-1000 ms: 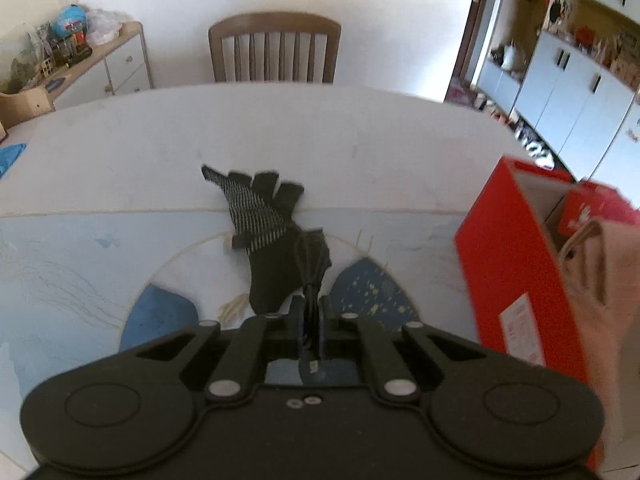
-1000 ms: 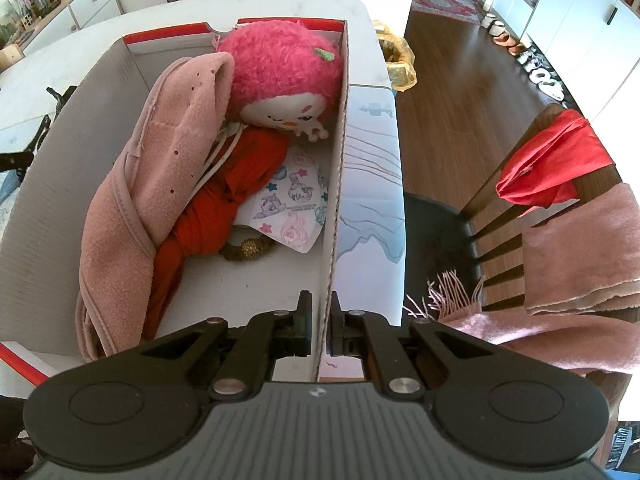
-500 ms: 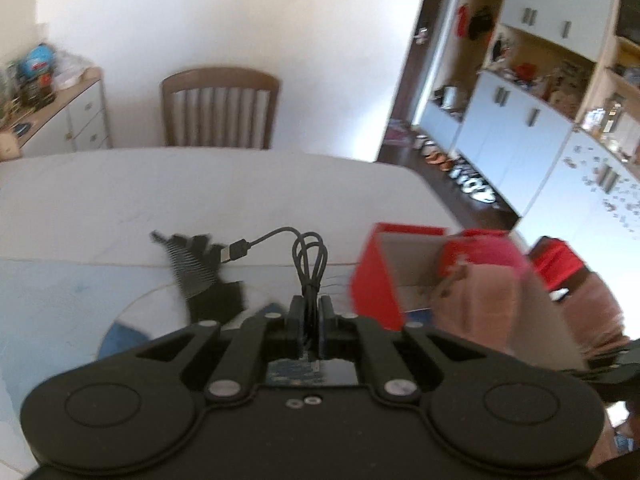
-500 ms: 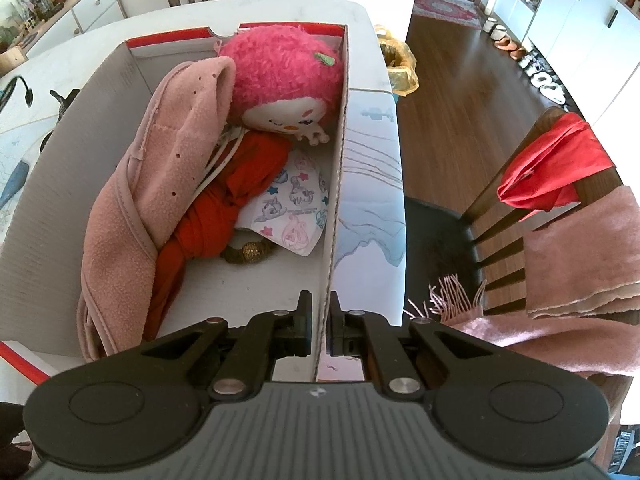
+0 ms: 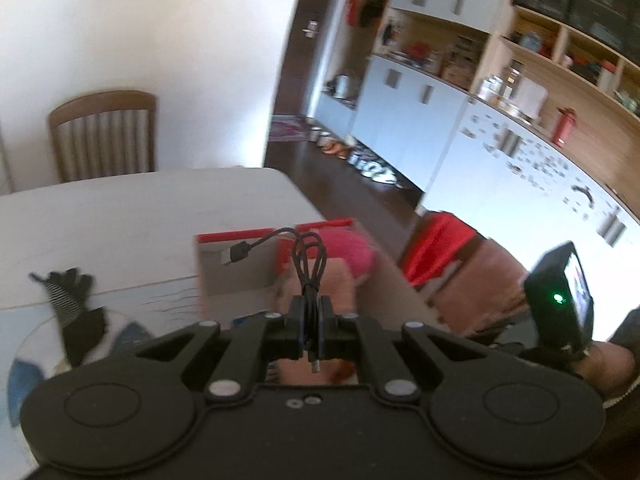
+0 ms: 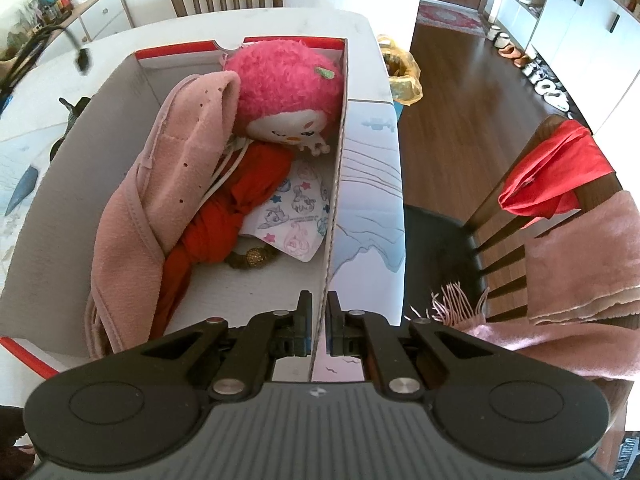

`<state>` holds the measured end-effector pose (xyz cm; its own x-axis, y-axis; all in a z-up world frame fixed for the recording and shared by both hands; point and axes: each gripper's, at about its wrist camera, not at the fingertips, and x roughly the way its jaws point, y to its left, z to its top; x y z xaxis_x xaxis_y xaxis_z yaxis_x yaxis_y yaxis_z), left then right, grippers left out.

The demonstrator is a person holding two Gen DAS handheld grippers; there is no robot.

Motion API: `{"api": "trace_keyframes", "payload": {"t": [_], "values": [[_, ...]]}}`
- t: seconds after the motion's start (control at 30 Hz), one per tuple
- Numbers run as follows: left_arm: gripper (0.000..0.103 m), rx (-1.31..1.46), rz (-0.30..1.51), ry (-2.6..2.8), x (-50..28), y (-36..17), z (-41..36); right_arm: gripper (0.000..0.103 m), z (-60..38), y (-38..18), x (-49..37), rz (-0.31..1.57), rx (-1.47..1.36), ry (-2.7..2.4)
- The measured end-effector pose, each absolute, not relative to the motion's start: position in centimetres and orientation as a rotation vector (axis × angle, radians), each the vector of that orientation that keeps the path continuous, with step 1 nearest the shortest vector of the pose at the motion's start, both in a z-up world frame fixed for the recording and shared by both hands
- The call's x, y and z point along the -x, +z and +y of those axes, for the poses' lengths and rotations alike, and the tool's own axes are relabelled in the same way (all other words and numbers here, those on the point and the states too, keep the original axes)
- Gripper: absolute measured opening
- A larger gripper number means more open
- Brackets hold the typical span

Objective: Organize objects
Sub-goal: 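Carry the black cable with the left gripper into the box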

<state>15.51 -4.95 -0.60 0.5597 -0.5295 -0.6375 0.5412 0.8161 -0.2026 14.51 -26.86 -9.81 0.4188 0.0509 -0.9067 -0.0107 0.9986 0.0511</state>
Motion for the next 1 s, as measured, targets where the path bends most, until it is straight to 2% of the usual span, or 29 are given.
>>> {"api": "trace_keyframes", "payload": {"t": [0.6, 1.0], "values": [[0.004, -0.18, 0.801, -0.829, -14.9, -4.5, -13.5, 0.006, -27.4, -9.4, -13.3, 1.123, -0.041, 0.057], [0.003, -0.184, 0.976, -0.865, -17.2, -9.8, -14.6, 0.006, -27.4, -9.4, -13.2, 1.122, -0.046, 0.061]]}}
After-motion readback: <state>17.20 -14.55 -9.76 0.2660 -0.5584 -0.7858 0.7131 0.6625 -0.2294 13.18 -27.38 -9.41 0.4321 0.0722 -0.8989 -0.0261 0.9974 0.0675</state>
